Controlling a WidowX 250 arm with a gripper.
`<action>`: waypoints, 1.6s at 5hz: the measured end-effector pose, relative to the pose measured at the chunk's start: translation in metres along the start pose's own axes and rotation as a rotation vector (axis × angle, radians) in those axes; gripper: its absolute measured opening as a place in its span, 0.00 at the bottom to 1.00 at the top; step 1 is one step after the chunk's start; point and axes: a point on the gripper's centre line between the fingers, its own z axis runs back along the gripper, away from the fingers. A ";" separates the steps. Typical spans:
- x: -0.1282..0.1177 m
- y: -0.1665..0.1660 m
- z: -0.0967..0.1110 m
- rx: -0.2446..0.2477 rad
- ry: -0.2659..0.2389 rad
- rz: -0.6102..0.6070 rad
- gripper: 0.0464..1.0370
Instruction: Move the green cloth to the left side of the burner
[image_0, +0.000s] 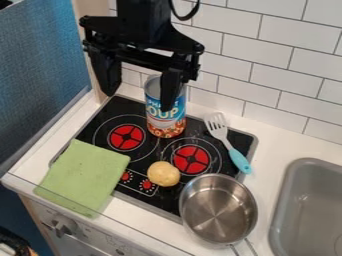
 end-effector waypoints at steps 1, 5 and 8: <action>-0.003 0.001 -0.007 0.008 0.026 -0.005 0.96; -0.003 0.065 -0.114 0.013 0.114 0.139 0.96; -0.008 0.110 -0.189 0.004 0.132 0.183 0.96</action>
